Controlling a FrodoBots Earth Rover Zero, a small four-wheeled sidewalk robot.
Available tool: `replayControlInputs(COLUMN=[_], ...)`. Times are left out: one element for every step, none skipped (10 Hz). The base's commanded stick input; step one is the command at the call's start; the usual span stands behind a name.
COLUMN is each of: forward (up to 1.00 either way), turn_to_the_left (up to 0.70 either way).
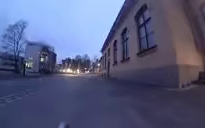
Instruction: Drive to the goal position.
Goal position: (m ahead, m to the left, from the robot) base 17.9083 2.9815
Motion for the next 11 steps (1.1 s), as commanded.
replayControlInputs(forward=[0.50, 0.50, 0.50, 0.50, 0.50, 0.50, 0.50, 0.50, 0.50, 0.50, 0.50], turn_to_the_left=[0.00, 0.00, 0.00, 0.00, 0.00, 0.00, 0.00, 0.00, 0.00, 0.00, 0.00])
